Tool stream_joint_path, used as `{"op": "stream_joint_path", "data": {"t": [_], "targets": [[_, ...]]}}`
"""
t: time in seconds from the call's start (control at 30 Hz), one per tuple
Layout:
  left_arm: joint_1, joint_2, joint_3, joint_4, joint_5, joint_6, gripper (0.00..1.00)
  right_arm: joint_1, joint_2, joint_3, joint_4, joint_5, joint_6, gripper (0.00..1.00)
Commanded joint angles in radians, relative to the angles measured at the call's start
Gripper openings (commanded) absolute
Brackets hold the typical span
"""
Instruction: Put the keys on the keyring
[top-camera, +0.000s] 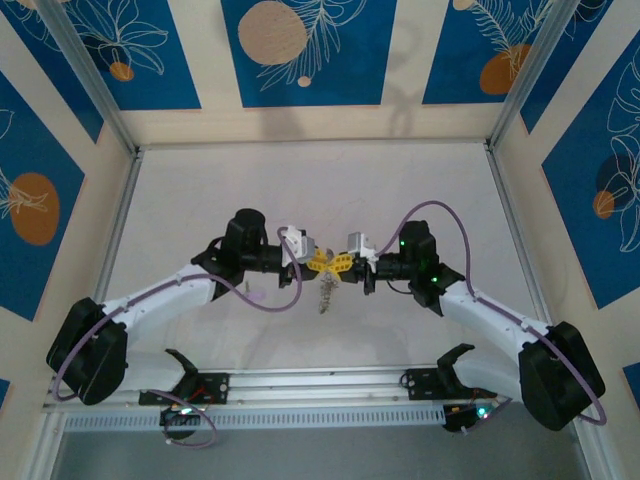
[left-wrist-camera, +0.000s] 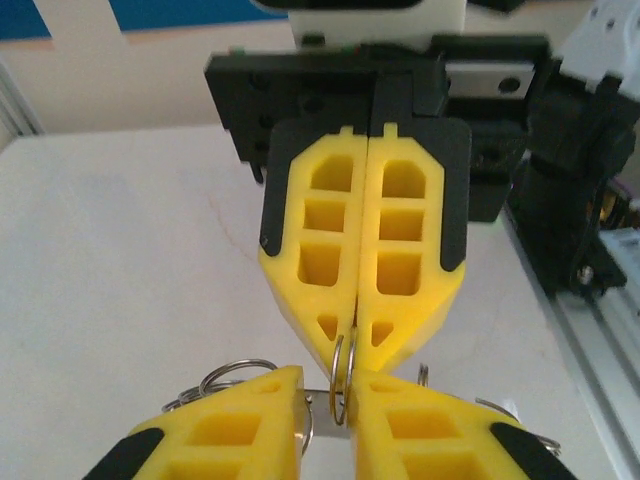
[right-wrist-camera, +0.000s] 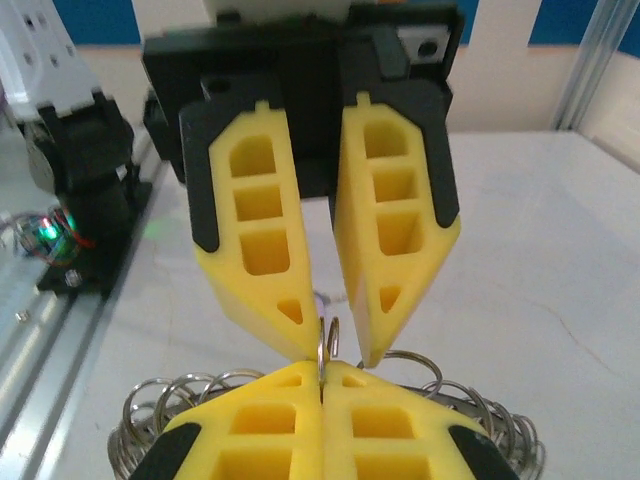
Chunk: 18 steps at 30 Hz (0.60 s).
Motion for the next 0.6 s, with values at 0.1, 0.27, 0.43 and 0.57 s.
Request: {"op": "stream_joint_path", "data": {"t": [0.1,0.27,0.43,0.57], "targets": [[-0.063,0.032,0.117,-0.240,-0.070,0.194,0.17,0.061,0.015,0.113,-0.218,0.099,-0.191,0.00],[-0.087,0.070,0.154,-0.278,-0.089,0.219,0.15,0.088,0.026,0.123,-0.228,0.154,-0.207,0.00],[-0.095,0.077,0.164,-0.293,-0.085,0.236,0.00,0.087,0.010,0.112,-0.217,0.159,-0.198,0.00],[-0.091,0.042,0.128,-0.229,-0.061,0.207,0.00,0.037,-0.041,0.016,-0.031,0.072,-0.091,0.23]]}}
